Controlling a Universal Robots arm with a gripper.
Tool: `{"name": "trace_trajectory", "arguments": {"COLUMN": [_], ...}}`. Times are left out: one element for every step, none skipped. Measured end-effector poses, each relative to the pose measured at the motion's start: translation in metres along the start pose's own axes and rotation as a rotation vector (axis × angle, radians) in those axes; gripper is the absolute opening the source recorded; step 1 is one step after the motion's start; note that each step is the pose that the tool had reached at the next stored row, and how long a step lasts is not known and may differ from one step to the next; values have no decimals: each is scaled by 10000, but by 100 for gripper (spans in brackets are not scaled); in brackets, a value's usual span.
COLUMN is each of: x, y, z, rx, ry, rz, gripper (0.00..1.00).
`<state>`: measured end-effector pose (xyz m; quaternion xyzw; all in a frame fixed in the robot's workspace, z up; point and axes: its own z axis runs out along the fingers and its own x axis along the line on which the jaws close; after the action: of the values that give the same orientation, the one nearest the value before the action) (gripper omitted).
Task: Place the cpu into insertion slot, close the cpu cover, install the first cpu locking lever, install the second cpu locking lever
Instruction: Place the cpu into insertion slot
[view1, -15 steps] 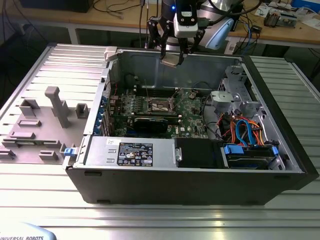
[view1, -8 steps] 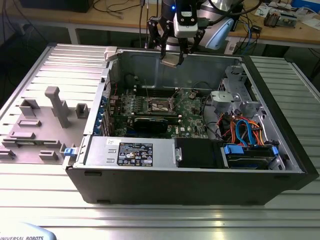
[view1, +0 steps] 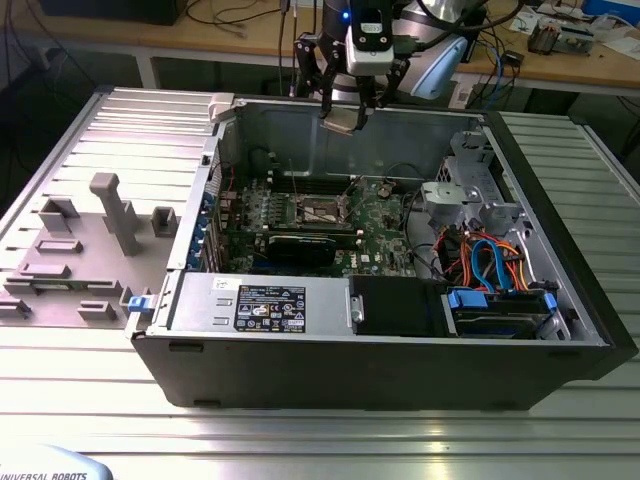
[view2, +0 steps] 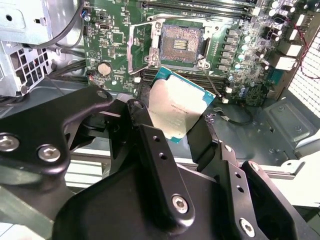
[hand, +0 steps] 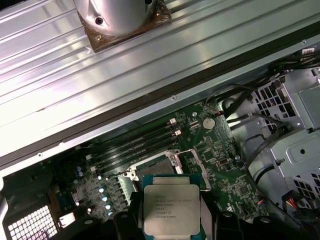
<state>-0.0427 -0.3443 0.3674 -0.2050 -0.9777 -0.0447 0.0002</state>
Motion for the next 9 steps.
{"name": "trace_trajectory", "arguments": {"x": [1,2,3,3,4,5,5,8,10], "y": [-1,-1,-1,-2,-2,-2,-3,-4,-4], "z": [0,0,0,0,0,0,0,0,0], "rx": [0,-1,-2,-2,-3,-3,-4,-5,-6], "ry": [-3,-5,-9,-11,-13,-15,-17,-21,-24], "rz": [32,57,95,123,145,172,197,240,275], "gripper": [54,54,54,54,54,54,54,54,54]}}
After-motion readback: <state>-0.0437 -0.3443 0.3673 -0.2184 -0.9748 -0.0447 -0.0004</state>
